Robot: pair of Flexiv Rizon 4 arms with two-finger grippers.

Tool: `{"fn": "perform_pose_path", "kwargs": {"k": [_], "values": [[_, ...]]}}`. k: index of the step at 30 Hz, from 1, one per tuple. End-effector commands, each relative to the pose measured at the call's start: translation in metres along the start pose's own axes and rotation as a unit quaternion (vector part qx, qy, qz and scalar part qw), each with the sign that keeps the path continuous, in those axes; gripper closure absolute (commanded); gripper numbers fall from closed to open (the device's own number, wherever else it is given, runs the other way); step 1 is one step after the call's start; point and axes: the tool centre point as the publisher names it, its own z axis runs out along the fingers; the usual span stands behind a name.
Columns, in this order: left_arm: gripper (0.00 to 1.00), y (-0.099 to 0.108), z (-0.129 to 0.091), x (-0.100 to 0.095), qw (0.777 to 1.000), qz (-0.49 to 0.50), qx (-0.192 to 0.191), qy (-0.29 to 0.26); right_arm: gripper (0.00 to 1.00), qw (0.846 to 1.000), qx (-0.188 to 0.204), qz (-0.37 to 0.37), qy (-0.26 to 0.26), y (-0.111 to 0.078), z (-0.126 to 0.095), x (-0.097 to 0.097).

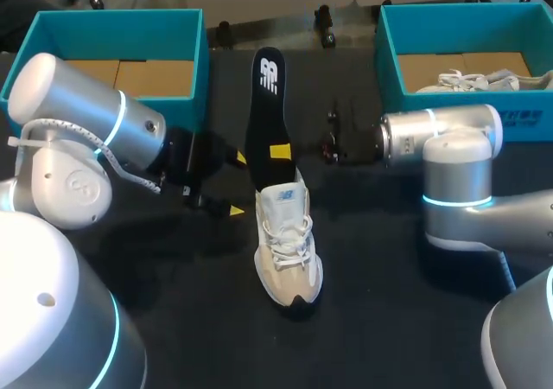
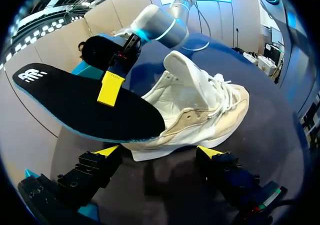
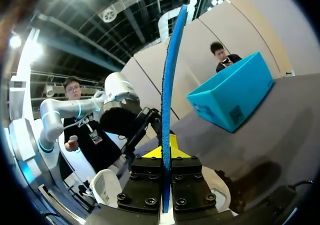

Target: Take the shoe out of the shoebox, open the shoe tongue, remove and reinsert the insole, then place the shoe into the shoebox

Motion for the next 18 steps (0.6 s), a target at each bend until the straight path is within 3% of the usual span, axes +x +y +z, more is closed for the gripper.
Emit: {"fn": "perform_pose_path", "kwargs": {"k": [1,18], "values": [[0.0,-0.0009,0.0002,0.0019,1.0,0.0,-0.002,0.0,1.0,1.0,0.001,0.0,-0.005,-0.0011,0.0008,0.0033],[0.0,-0.0009,0.001,0.0053,1.0,-0.001,-0.001,0.003,1.0,1.0,0.006,0.002,-0.007,-0.0006,-0.0023,0.0047]]}}
